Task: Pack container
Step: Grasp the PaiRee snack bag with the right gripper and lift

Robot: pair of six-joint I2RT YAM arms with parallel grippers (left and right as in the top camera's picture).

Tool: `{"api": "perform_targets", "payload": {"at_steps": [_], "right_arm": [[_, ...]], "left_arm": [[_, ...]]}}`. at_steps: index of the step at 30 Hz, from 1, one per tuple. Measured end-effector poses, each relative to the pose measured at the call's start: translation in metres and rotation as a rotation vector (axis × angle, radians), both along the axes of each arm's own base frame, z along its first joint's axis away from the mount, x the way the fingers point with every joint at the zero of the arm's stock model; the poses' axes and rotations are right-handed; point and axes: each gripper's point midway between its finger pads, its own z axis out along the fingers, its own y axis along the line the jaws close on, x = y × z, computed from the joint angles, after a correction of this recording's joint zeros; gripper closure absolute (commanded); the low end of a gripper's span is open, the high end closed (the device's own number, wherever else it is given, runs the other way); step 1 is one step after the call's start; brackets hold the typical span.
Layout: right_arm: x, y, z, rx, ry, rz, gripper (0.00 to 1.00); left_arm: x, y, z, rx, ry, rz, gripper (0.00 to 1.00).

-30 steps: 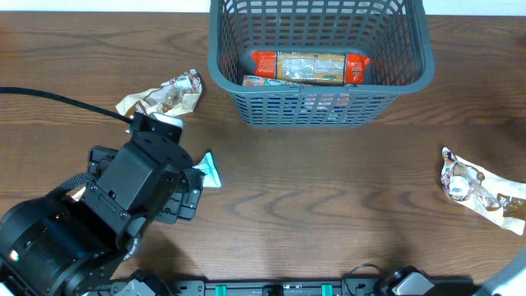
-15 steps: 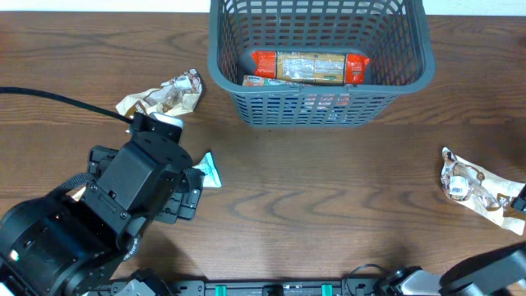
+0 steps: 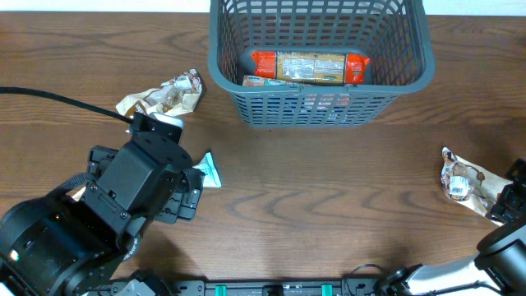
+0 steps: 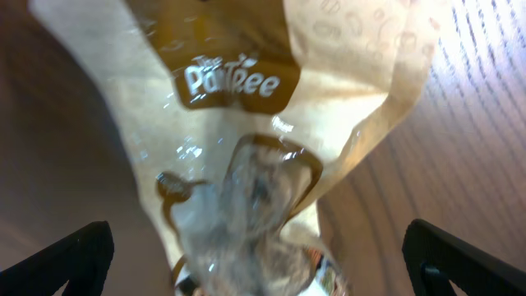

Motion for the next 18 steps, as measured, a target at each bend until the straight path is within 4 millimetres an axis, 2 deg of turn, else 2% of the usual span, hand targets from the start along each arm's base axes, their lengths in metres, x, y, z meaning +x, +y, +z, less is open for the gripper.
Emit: {"api": "perform_targets", "payload": {"at_steps": [7, 12, 18], "right_arm": [[-0.008, -0.004, -0.018, 0.006, 0.07, 0.037, 0.01], [-0.003, -0.012, -0.022, -0.045, 0.059, 0.083, 0.01], [0.013, 0.004, -0.039, -0.073, 0.066, 0.212, 0.01]], "left_arm": [[0.0, 0.0, 0.0, 0.0, 0.0, 0.0, 0.01], [0.0, 0.0, 0.0, 0.0, 0.0, 0.0, 0.01], [0.0, 0.0, 0.0, 0.0, 0.0, 0.0, 0.01]]}}
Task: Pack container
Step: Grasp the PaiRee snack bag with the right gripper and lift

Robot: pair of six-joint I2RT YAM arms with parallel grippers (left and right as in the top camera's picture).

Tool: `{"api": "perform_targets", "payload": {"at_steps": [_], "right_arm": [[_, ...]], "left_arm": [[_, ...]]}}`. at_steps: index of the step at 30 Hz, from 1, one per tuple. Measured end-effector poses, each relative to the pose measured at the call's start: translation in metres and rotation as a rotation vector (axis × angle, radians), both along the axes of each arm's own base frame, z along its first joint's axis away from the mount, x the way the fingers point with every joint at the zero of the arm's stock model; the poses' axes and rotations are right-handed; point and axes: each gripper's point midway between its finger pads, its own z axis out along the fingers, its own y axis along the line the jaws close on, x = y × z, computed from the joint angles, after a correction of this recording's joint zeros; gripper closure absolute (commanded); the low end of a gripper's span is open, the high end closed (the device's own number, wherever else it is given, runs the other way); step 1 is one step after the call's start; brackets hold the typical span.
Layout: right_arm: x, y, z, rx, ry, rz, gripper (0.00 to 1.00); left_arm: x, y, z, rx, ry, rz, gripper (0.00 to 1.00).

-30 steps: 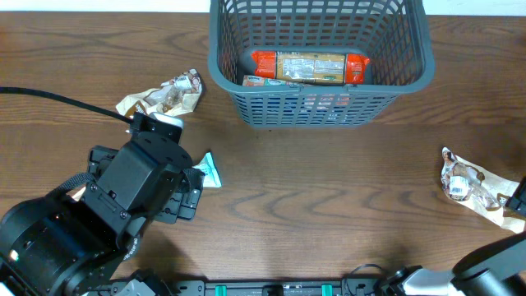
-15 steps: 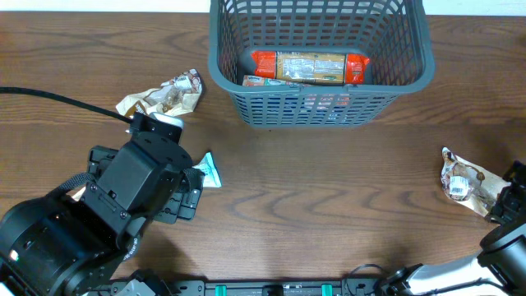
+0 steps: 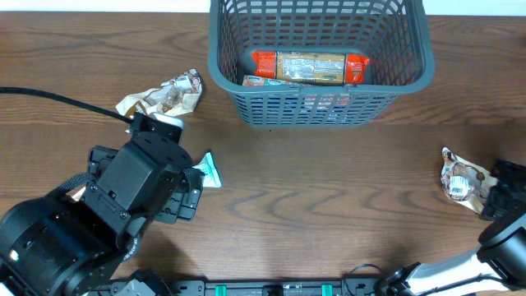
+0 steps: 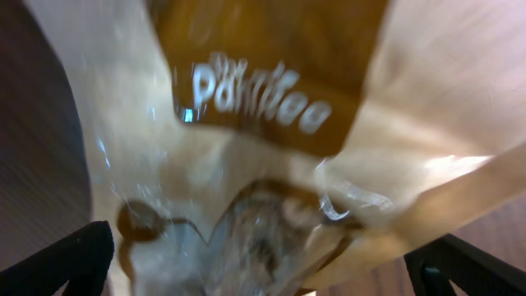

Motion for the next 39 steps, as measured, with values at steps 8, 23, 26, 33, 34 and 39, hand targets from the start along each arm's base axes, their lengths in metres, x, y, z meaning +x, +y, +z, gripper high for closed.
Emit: {"api": "perform_targets", "payload": {"at_steps": [8, 23, 26, 33, 34, 39], "right_arm": [[0.025, 0.021, -0.008, -0.031, 0.004, 0.131, 0.01], [0.01, 0.026, -0.026, -0.051, 0.053, 0.138, 0.01], [0.009, 0.026, -0.026, -0.057, 0.054, 0.141, 0.01], [0.009, 0.024, -0.026, -0.066, 0.058, 0.151, 0.99], [0.009, 0.025, -0.026, -0.064, 0.058, 0.151, 0.99], [0.014, 0.027, -0.021, -0.054, 0.023, 0.151, 0.99]], "left_arm": [[0.0, 0.0, 0.0, 0.0, 0.0, 0.0, 0.01], [0.0, 0.0, 0.0, 0.0, 0.0, 0.0, 0.01], [0.0, 0.0, 0.0, 0.0, 0.0, 0.0, 0.01], [0.0, 0.0, 0.0, 0.0, 0.0, 0.0, 0.01], [0.0, 0.0, 0.0, 0.0, 0.0, 0.0, 0.01], [0.0, 0.0, 0.0, 0.0, 0.0, 0.0, 0.01]]}}
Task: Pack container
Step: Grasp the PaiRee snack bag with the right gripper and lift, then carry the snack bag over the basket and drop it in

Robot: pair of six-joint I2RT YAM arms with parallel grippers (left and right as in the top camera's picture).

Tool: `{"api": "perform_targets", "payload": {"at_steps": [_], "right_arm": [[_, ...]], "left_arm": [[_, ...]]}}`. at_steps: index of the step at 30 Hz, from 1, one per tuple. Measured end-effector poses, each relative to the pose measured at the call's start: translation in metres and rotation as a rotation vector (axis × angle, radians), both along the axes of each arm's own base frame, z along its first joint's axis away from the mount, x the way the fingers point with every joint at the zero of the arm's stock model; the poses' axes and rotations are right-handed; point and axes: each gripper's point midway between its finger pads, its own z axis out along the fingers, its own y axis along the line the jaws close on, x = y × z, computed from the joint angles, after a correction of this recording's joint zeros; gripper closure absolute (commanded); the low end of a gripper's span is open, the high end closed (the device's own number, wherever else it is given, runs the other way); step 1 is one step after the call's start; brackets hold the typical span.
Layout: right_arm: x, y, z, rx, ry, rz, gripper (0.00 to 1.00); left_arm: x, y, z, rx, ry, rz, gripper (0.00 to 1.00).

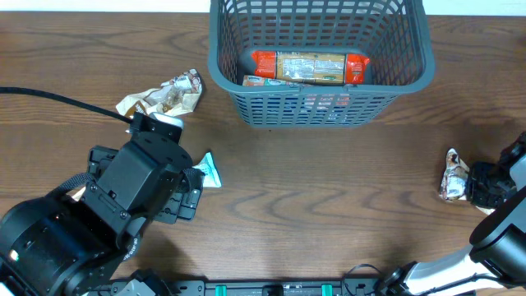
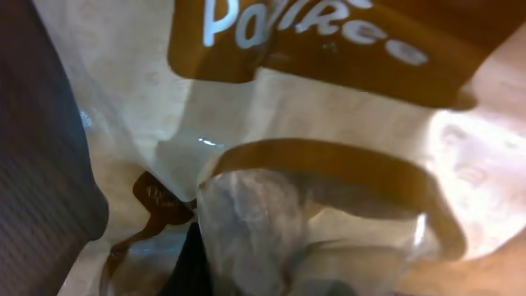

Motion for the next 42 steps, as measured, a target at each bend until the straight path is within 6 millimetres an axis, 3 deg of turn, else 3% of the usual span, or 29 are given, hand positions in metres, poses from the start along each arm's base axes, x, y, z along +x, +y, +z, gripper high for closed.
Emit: {"api": "perform_targets", "payload": {"at_steps": [8, 10, 12, 14, 17, 21, 23, 24, 26, 29, 32, 35, 38, 42], "right_arm": [[0.01, -0.002, 0.006, 0.003, -0.035, 0.056, 0.99], [0.022, -0.008, 0.018, -0.017, -0.076, 0.09, 0.99], [0.043, -0.02, 0.049, -0.071, -0.16, 0.135, 0.99], [0.067, -0.033, 0.095, -0.158, -0.27, 0.184, 0.99], [0.098, -0.045, 0.185, -0.328, -0.469, 0.266, 0.99], [0.129, -0.034, 0.347, -0.631, -0.833, 0.437, 0.99], [0.136, -0.012, 0.422, -0.781, -1.014, 0.549, 0.99], [0.137, 0.007, 0.463, -0.861, -1.122, 0.625, 0.99], [0.137, 0.046, 0.525, -0.99, -1.296, 0.763, 0.99], [0.133, 0.112, 0.581, -1.102, -1.516, 0.973, 0.99], [0.138, 0.177, 0.595, -1.076, -1.672, 1.162, 0.99], [0.154, 0.229, 0.583, -0.985, -1.744, 1.312, 0.99], [0.178, 0.268, 0.556, -0.874, -1.756, 1.434, 0.99], [0.216, 0.295, 0.499, -0.704, -1.665, 1.53, 0.99]], "left_arm": [[0.0, 0.0, 0.0, 0.0, 0.0, 0.0, 0.01], [0.0, 0.0, 0.0, 0.0, 0.0, 0.0, 0.01], [0.0, 0.0, 0.0, 0.0, 0.0, 0.0, 0.01], [0.0, 0.0, 0.0, 0.0, 0.0, 0.0, 0.01], [0.0, 0.0, 0.0, 0.001, -0.001, 0.001, 0.01], [0.0, 0.0, 0.0, 0.002, -0.002, 0.002, 0.02], [0.0, 0.0, 0.0, 0.002, -0.002, 0.002, 0.02], [0.0, 0.0, 0.0, 0.002, -0.002, 0.001, 0.01], [0.0, 0.0, 0.0, 0.002, -0.002, 0.001, 0.01], [0.0, 0.0, 0.0, 0.002, -0.002, 0.001, 0.01], [0.0, 0.0, 0.0, 0.002, -0.002, 0.001, 0.01], [0.0, 0.0, 0.0, 0.002, -0.002, 0.002, 0.01], [0.0, 0.0, 0.0, 0.002, -0.002, 0.002, 0.01], [0.0, 0.0, 0.0, 0.002, -0.002, 0.002, 0.01]]}}
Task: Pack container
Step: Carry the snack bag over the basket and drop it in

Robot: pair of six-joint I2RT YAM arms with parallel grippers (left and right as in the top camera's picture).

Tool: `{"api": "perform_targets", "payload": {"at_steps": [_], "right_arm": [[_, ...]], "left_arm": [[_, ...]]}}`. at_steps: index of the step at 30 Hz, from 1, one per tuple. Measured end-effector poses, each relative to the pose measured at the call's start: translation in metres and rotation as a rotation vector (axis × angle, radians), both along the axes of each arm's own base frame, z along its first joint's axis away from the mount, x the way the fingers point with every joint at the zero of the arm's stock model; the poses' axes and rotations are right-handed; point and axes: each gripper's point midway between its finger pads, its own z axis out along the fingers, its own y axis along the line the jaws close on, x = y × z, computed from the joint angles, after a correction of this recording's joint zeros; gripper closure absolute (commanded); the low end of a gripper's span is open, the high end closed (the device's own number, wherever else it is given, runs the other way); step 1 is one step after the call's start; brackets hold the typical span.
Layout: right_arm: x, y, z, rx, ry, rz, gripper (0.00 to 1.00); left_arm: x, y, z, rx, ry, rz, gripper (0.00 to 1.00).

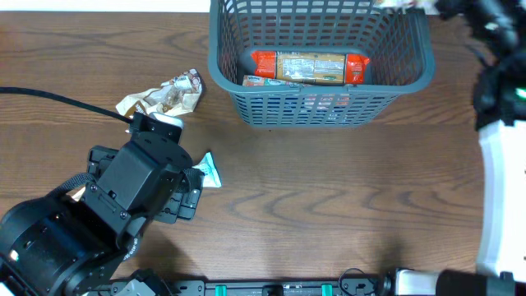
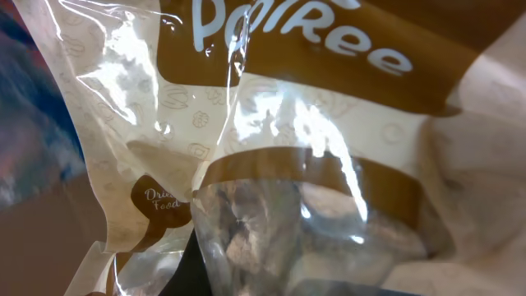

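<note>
A beige and brown snack packet [image 2: 312, 140] fills the right wrist view, with a dark finger showing under it at the bottom. My right gripper [image 1: 433, 7] is shut on this packet at the far right corner of the grey basket [image 1: 320, 89]. Only a pale tip of the packet [image 1: 399, 3] shows in the overhead view. In the basket lie a red-ended packet [image 1: 309, 67] and another one under it. My left gripper [image 1: 191, 194] rests low at the left, next to a small teal packet [image 1: 210, 170]. Its jaws are hidden by the arm.
A crumpled beige packet [image 1: 164, 94] lies on the wooden table left of the basket. The bulky left arm [image 1: 99, 222] covers the table's lower left. The white right arm [image 1: 501, 164] runs down the right edge. A black cable [image 1: 57, 99] crosses the far left.
My right gripper, shut on the snack packet, was low at the table's right edge. Now it is at the basket's far right corner with the packet. The left arm has not moved.
The snack packet lay flat on the table at the right with my right gripper's open fingers on either side of it. Then the gripper was closer over it. Then it was shut on the bunched packet, and now holds it at the basket.
</note>
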Motion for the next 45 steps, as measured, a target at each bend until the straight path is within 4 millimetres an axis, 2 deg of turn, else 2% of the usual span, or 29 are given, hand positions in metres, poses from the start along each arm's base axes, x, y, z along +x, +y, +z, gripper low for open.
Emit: {"api": "perform_targets", "payload": {"at_steps": [4, 7, 9, 12, 16, 20, 26, 30, 34, 37, 41, 45], "right_arm": [[0.03, 0.007, -0.072, -0.026, 0.221, 0.0, 0.99], [0.041, 0.002, -0.122, -0.059, 0.373, -0.036, 0.99], [0.041, -0.003, -0.146, -0.09, 0.456, -0.071, 0.99], [0.036, -0.007, -0.166, -0.146, 0.529, -0.111, 0.98], [0.025, -0.003, -0.188, -0.258, 0.61, -0.151, 0.98], [0.021, 0.001, -0.189, -0.356, 0.611, -0.18, 0.99], [0.028, -0.004, -0.2, -0.458, 0.613, -0.264, 0.97], [0.041, -0.001, -0.226, -0.489, 0.655, -0.26, 0.98], [0.052, 0.003, -0.261, -0.508, 0.722, -0.243, 0.98], [0.057, 0.008, -0.282, -0.523, 0.76, -0.228, 0.93], [0.057, 0.016, -0.294, -0.538, 0.778, -0.207, 0.87], [0.054, 0.015, -0.301, -0.554, 0.809, -0.213, 0.86]], "left_arm": [[0.0, 0.0, 0.0, 0.0, 0.0, 0.0, 0.01], [0.0, 0.0, 0.0, 0.0, 0.0, 0.0, 0.01], [0.0, 0.0, 0.0, 0.0, 0.0, 0.0, 0.01], [0.0, 0.0, 0.0, 0.0, 0.0, 0.0, 0.02], [0.0, 0.0, 0.0, 0.0, 0.0, 0.0, 0.01], [0.0, 0.0, 0.0, 0.0, 0.0, 0.0, 0.01], [0.0, 0.0, 0.0, 0.0, 0.0, 0.0, 0.02], [0.0, 0.0, 0.0, 0.0, 0.0, 0.0, 0.01], [0.0, 0.0, 0.0, 0.0, 0.0, 0.0, 0.01], [0.0, 0.0, 0.0, 0.0, 0.0, 0.0, 0.01], [0.0, 0.0, 0.0, 0.0, 0.0, 0.0, 0.01], [0.0, 0.0, 0.0, 0.0, 0.0, 0.0, 0.01]]}}
